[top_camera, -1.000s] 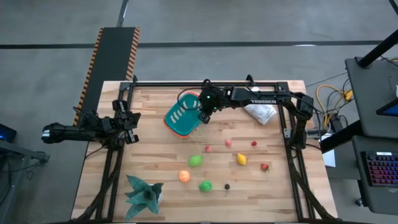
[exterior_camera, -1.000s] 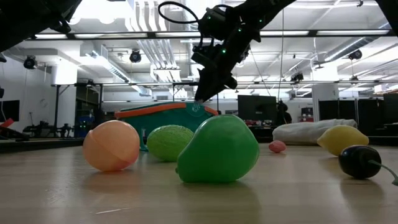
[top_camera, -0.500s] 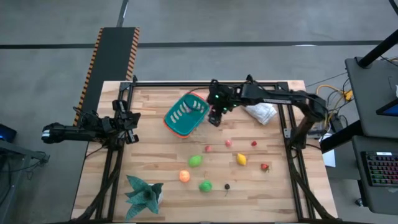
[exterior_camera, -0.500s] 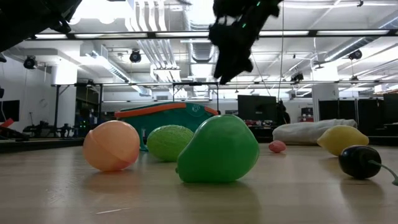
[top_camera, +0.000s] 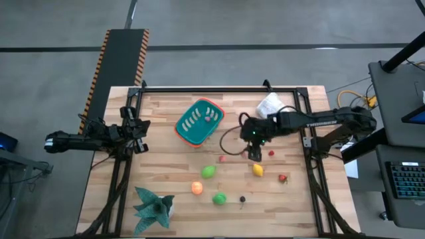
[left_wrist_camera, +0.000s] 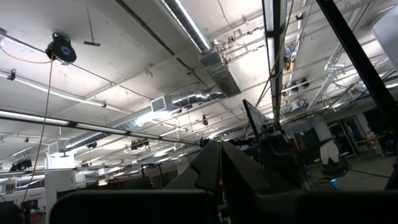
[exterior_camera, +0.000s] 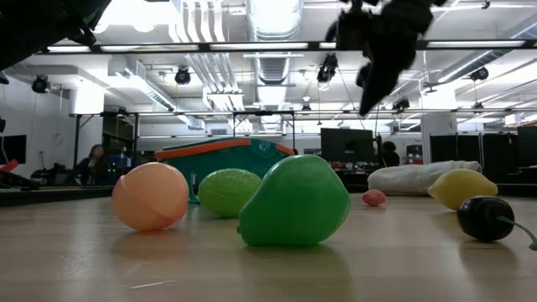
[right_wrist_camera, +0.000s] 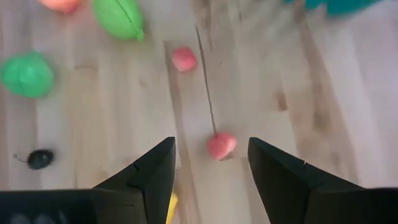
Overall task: Pick and placing Produce into tupperware
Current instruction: Put the right pink peach into the blue bin
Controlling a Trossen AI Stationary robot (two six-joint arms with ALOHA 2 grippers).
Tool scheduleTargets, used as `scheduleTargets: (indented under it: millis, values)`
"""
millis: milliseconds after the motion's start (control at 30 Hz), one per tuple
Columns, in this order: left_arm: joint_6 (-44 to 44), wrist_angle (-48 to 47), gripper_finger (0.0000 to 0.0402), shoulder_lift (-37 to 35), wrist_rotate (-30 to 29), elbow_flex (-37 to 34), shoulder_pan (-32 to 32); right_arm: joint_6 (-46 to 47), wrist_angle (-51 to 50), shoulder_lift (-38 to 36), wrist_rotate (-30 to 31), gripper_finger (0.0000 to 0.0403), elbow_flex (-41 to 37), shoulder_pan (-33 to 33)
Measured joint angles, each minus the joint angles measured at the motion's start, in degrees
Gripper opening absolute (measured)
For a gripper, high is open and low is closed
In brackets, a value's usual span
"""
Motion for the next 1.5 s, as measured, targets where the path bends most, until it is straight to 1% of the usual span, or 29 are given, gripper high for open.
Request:
scheduleTargets:
  millis: [200,300,433,567,700,833,1233,1333,1500]
  values:
    - [0.00,-0.06,0.0000,-0.09,0.02,0.00,0.00,0.55,10.99,1.15,-0.13,0.0194,-8.80,0.47]
    - [0.00,-0.04,0.0000,-0.09,0.00,0.00,0.02,1.41,13.16,2.94,-0.15,0.0194,-11.16,0.47]
    - [0.00,-0.08,0.0000,0.04,0.00,0.00,0.00,3.36,15.00,5.81,-0.13,0.0194,-12.42,0.47]
    - [0.00,-0.04,0.0000,0.13,0.00,0.00,0.00,3.54,17.97,10.06,-0.17,0.0194,-12.70,0.71]
    - [0.00,-0.04,0.0000,0.15,0.00,0.00,0.02,3.52,18.05,14.37,-0.15,0.0194,-12.06,0.71]
    - [0.00,-0.06,0.0000,0.20,0.00,0.00,0.02,3.62,17.54,16.80,0.04,0.0194,-10.86,0.71]
    - [0.00,-0.09,0.0000,0.26,-0.02,0.00,0.01,3.54,18.50,15.44,-0.17,0.0191,-10.46,0.71]
    - [0.01,-0.04,0.0000,0.20,-0.02,0.00,0.01,3.50,18.51,16.04,-0.07,0.0178,-10.46,0.83]
    - [0.00,-0.02,0.0000,0.25,0.00,0.00,0.02,3.51,18.49,16.64,0.10,0.0140,-10.46,0.81]
